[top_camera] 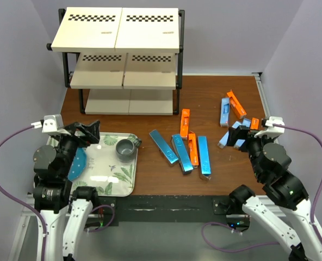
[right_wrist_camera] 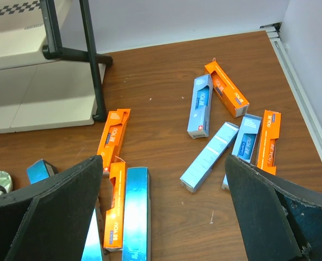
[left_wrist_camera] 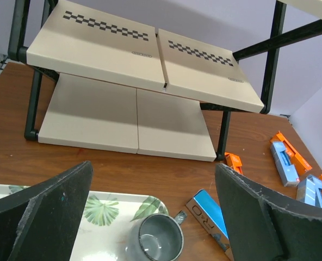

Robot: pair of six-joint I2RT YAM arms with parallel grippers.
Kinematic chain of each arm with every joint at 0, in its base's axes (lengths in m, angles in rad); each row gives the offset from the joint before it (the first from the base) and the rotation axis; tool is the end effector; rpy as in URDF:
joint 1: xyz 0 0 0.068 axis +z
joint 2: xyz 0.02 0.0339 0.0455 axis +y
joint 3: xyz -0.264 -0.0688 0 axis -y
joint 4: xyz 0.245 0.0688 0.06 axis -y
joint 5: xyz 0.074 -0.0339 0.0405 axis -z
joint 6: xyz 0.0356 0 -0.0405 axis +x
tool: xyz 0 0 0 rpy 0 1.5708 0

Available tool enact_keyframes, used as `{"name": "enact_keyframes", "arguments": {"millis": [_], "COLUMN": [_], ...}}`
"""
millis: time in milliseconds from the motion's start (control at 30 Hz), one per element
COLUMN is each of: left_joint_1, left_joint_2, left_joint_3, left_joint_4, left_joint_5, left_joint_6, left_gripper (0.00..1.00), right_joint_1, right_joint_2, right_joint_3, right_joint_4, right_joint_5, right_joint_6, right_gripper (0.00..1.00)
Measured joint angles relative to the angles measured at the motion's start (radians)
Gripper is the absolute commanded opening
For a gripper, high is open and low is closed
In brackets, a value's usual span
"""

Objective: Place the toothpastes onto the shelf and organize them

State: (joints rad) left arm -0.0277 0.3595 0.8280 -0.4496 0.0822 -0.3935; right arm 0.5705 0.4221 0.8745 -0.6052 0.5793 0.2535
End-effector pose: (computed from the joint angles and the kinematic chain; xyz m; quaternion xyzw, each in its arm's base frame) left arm 0.0737 -0.0050 0.3726 -0.0984 0.6935 -0.1772 0.6914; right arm 0.0744 0.0246 0.3669 0.0688 0.7476 0.0512 0.6586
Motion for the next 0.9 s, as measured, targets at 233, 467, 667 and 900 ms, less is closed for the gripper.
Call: {"name": "enact_keyframes", "arguments": {"millis": [233, 467, 667, 900], "left_joint_1": [-0.001, -0.008, -0.014, -0.015], "left_joint_2": [0.005, 0.008, 0.009, 0.01], "left_joint_3": [-0.019, -0.037, -0.055, -0.077], "left_joint_4": [0.023, 0.026, 0.038, 0.038], "left_joint_5": [0.019, 0.034, 0.05, 0.073], "left_joint_6": [-0.015, -0.016, -0.019, -0.058], "left_gripper": [1.0, 1.0, 1.0, 1.0], "right_joint_1": [0.0, 0.0, 0.0, 0.0], "right_joint_2": [0.003, 0.043, 0.154, 0.304], "right_joint_3": [-0.001, -0.011, -0.011, -0.006], "right_joint_4": [0.0, -0.009, -0.016, -0.024], "right_joint_5": [-0.019, -0.099, -0.222, -0.381], "right_joint_6": [0.008, 0.026, 0.035, 0.041], "right_gripper": [0.99, 0.99, 0.99, 0.98]}}
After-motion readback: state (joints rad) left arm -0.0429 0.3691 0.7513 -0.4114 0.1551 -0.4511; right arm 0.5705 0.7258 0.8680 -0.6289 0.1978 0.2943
